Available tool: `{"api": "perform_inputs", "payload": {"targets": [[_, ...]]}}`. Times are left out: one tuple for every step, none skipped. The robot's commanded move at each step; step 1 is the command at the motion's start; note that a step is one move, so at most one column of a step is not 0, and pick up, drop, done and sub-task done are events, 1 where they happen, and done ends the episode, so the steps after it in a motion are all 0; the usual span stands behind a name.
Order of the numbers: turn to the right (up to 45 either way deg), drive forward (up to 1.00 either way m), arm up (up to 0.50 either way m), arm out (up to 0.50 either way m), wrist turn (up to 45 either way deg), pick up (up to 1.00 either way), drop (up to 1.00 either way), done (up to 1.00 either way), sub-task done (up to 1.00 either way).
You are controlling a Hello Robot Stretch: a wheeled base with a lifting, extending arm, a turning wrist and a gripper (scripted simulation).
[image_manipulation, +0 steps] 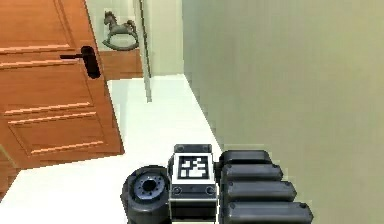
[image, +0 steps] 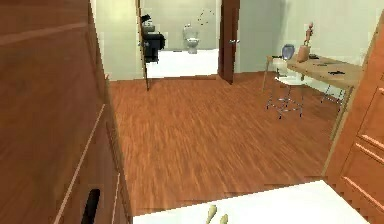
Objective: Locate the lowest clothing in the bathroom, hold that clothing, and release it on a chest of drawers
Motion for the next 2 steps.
{"api": "perform_inputs", "payload": {"targets": [[45.0,0.00,0.00,0.00,0.0,0.00,0.00,0.00,0.00],[36.0,0.00,0.00,0.00,0.0,0.00,0.00,0.00,0.00]]}}
